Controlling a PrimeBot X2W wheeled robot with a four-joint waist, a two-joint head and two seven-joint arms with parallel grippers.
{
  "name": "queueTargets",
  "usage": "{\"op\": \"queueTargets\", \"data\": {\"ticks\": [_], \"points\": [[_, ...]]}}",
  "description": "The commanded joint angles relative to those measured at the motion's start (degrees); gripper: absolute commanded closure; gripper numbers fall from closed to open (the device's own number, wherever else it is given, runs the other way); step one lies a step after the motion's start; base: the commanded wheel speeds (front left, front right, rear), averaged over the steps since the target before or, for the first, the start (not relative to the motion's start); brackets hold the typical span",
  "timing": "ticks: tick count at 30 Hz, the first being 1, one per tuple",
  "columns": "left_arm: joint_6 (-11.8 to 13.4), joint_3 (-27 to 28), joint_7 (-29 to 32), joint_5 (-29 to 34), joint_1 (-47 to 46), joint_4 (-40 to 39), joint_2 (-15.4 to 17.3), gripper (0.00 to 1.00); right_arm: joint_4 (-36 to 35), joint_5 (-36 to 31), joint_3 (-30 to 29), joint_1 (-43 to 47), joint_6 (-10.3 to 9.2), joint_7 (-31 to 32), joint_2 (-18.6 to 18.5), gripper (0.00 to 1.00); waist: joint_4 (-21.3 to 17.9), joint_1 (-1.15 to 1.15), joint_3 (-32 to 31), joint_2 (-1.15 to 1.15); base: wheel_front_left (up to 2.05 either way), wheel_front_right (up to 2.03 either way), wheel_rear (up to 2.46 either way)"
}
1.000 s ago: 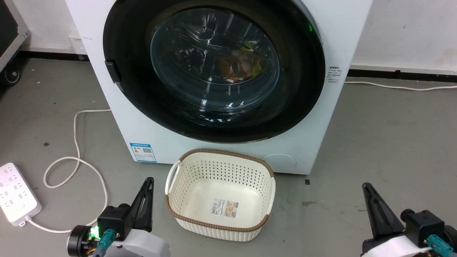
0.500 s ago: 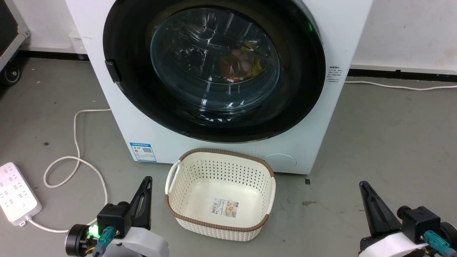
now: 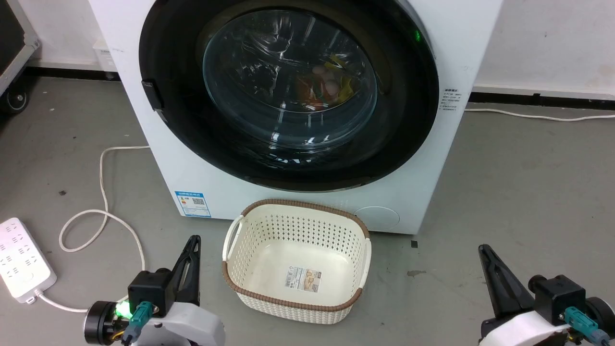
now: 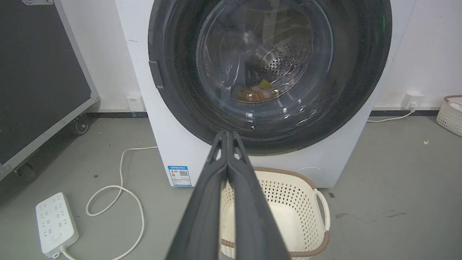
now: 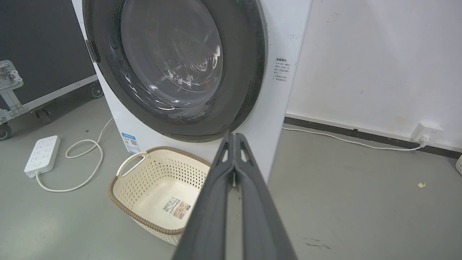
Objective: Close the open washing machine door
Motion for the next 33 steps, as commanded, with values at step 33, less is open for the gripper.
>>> {"op": "queueTargets", "data": {"ticks": [33], "points": [[1.68, 1.47, 4.68, 2.24, 1.05, -3.09, -0.69, 1.00, -1.36, -0.85, 1.59, -1.83, -0.04, 4.36, 0.25, 1.00, 0.19, 0.00, 0.23, 0.00, 0.00, 0.00, 0.00]]}}
